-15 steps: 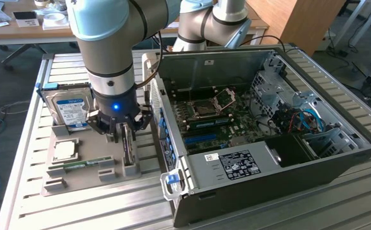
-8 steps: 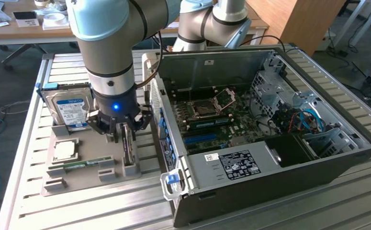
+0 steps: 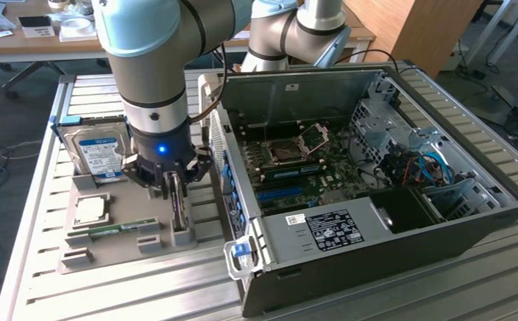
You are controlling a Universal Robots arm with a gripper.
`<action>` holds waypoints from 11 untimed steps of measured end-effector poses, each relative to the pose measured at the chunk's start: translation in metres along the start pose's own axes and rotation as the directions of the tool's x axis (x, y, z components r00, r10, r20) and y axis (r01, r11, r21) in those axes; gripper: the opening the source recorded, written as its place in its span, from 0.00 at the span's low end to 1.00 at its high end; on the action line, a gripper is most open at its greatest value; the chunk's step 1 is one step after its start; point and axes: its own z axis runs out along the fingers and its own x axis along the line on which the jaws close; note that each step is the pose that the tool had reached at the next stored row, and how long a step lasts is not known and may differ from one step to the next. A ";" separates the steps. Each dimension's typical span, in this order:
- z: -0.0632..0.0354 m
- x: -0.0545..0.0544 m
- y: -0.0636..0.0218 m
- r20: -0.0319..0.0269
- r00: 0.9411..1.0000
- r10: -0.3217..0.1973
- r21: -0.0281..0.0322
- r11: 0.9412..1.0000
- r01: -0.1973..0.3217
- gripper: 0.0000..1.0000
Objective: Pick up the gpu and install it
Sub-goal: 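Pick up the gpu and move the gpu toward the slot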
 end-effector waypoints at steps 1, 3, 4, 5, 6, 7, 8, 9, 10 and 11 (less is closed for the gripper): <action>0.0000 0.000 0.0000 0.000 1.000 0.000 0.000 1.000 0.000 0.39; 0.0000 0.000 0.0000 0.000 1.000 0.000 0.000 1.000 0.000 0.39; 0.0000 0.000 0.0000 0.000 1.000 0.000 0.000 1.000 0.000 0.39; 0.0001 0.000 0.0001 0.000 1.000 0.000 0.000 1.000 0.000 0.39; 0.0001 0.000 0.0000 0.000 1.000 0.000 0.000 1.000 0.000 0.39; 0.0001 0.000 0.0000 0.000 1.000 0.000 0.000 1.000 0.000 0.39; 0.0001 0.000 0.0000 0.000 1.000 0.000 0.000 1.000 0.000 0.39; 0.0000 0.000 0.0000 0.000 1.000 0.000 0.000 1.000 0.000 0.39; 0.0000 0.000 0.0000 0.000 1.000 0.000 0.000 1.000 0.000 0.39; 0.0000 0.000 0.0000 0.000 1.000 0.000 0.000 1.000 0.000 0.39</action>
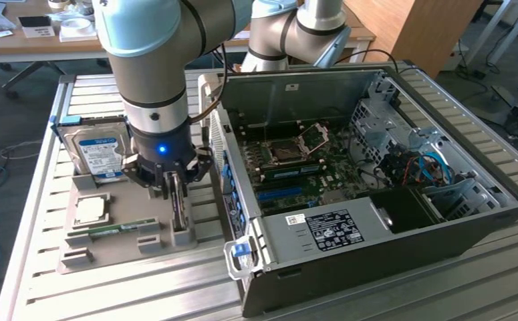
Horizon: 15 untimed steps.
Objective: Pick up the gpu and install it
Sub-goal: 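Pick up the gpu and move the gpu toward the slot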
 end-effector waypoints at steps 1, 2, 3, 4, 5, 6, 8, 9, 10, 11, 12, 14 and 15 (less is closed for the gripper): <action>0.0000 0.000 0.0000 0.000 1.000 0.000 0.000 1.000 0.000 0.39; 0.0000 0.000 0.0000 0.000 1.000 0.000 0.000 1.000 0.000 0.39; 0.0000 0.000 0.0000 0.000 1.000 0.000 0.000 1.000 0.000 0.39; 0.0000 0.000 0.0000 0.000 1.000 0.000 0.000 1.000 0.000 0.39; 0.0000 0.000 0.0000 0.000 1.000 0.000 0.000 1.000 0.000 0.39; 0.0000 0.000 0.0000 0.000 1.000 0.000 0.000 1.000 0.000 0.39; 0.0000 0.000 0.0000 0.000 1.000 0.000 0.000 1.000 0.000 0.37; 0.0000 0.000 0.0000 0.000 1.000 0.000 0.000 1.000 0.000 0.31; 0.0000 0.000 0.0000 0.000 1.000 0.000 0.000 1.000 0.000 0.27; 0.0000 0.000 0.0000 0.000 1.000 0.000 0.000 1.000 0.000 0.27; 0.0000 0.000 0.0000 0.000 1.000 0.000 0.000 1.000 0.000 0.27; 0.0000 0.000 0.0000 0.000 1.000 0.000 0.000 1.000 0.000 0.27; 0.0000 0.000 0.0000 0.000 1.000 0.000 0.000 1.000 0.000 0.27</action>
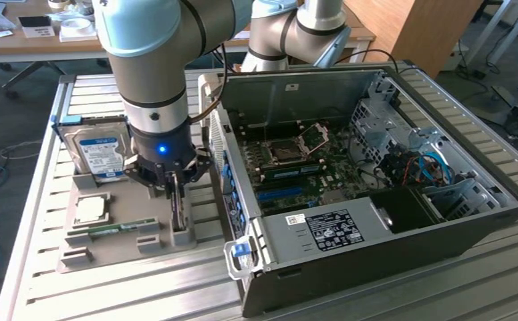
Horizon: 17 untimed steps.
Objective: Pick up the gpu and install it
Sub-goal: 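Pick up the gpu and move the gpu toward the slot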
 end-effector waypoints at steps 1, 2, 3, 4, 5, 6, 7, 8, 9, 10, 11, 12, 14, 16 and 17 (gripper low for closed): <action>0.0000 0.000 0.0000 0.000 1.000 0.000 0.000 1.000 0.000 0.27; 0.0000 0.000 0.0000 0.000 1.000 0.000 0.000 1.000 0.000 0.27; 0.0000 0.000 0.0000 0.000 1.000 0.000 0.000 1.000 0.000 0.27; 0.0000 0.000 0.0000 0.000 1.000 -0.001 0.000 1.000 0.001 0.27; 0.0000 0.000 0.0000 0.000 1.000 -0.008 -0.001 1.000 0.008 0.27; 0.0000 0.000 0.0000 -0.001 1.000 -0.017 -0.001 1.000 0.017 0.27; 0.0000 0.000 0.0001 -0.001 1.000 -0.021 -0.002 1.000 0.021 0.27; 0.0000 0.000 0.0000 -0.001 1.000 -0.021 -0.002 1.000 0.021 0.27; 0.0000 0.000 0.0000 -0.001 1.000 -0.022 -0.002 1.000 0.022 0.27; 0.0000 0.000 0.0000 -0.001 1.000 -0.022 -0.002 1.000 0.022 0.27; 0.0000 0.000 0.0000 -0.001 1.000 -0.022 -0.002 1.000 0.022 0.27; 0.0000 0.000 0.0000 -0.001 1.000 -0.022 -0.002 1.000 0.022 0.27; 0.0000 0.000 0.0000 -0.001 1.000 -0.029 -0.002 1.000 0.029 0.27; 0.0000 0.000 0.0000 -0.002 0.999 -0.038 -0.002 0.999 0.038 0.27; 0.0000 0.000 0.0000 -0.002 0.999 -0.038 -0.002 0.999 0.038 0.27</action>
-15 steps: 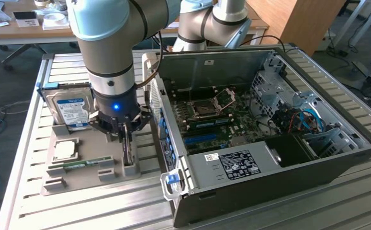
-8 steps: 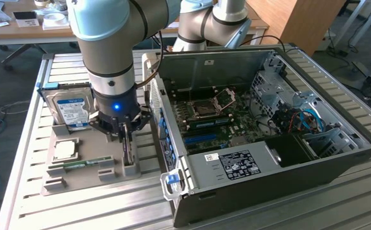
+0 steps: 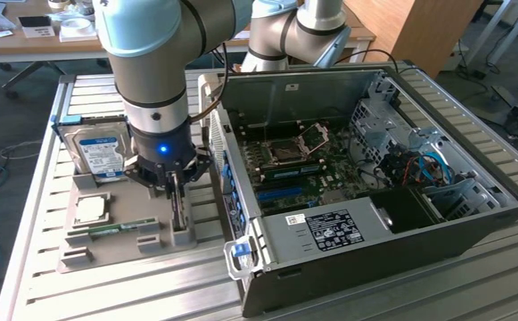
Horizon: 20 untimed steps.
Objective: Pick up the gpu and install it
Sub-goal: 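Pick up the gpu and move the gpu toward the slot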
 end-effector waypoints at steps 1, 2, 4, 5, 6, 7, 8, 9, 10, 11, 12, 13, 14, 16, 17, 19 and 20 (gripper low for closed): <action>0.0000 0.000 0.0000 0.000 1.000 0.000 0.000 1.000 0.000 0.27; 0.0000 0.000 0.0000 0.000 1.000 0.000 0.000 1.000 0.000 0.27; 0.0000 0.000 0.0000 0.000 1.000 0.000 0.000 1.000 0.000 0.27; 0.0000 0.000 0.0000 0.000 1.000 0.000 0.000 1.000 0.000 0.27; -0.0003 0.000 0.0001 0.000 1.000 0.000 0.000 1.000 0.000 0.27; -0.0014 0.000 0.0001 0.000 1.000 0.000 0.000 1.000 0.000 0.27; -0.0028 0.000 0.0001 0.000 1.000 0.000 0.000 1.000 0.000 0.27; -0.0040 0.000 0.0002 0.000 1.000 0.000 0.000 1.000 0.000 0.27; -0.0056 0.000 0.0003 0.000 1.000 0.000 0.000 1.000 0.000 0.27; -0.0077 0.000 0.0004 0.000 1.000 0.000 0.000 1.000 0.000 0.27; -0.0104 0.000 0.0005 0.000 1.000 -0.001 0.000 1.000 0.001 0.27; -0.0137 0.000 0.0007 0.000 1.000 -0.001 0.000 1.000 0.001 0.27; -0.0169 0.000 0.0008 0.000 1.000 0.000 0.000 1.000 0.000 0.27; -0.0242 -0.001 0.0012 0.000 1.000 0.000 0.000 1.000 0.000 0.27; -0.0283 -0.001 0.0014 0.000 1.000 -0.001 0.000 1.000 0.001 0.27; -0.0373 -0.001 0.0019 0.000 1.000 0.000 0.000 1.000 0.000 0.27; -0.0416 -0.001 0.0021 0.000 1.000 0.000 0.000 1.000 0.000 0.27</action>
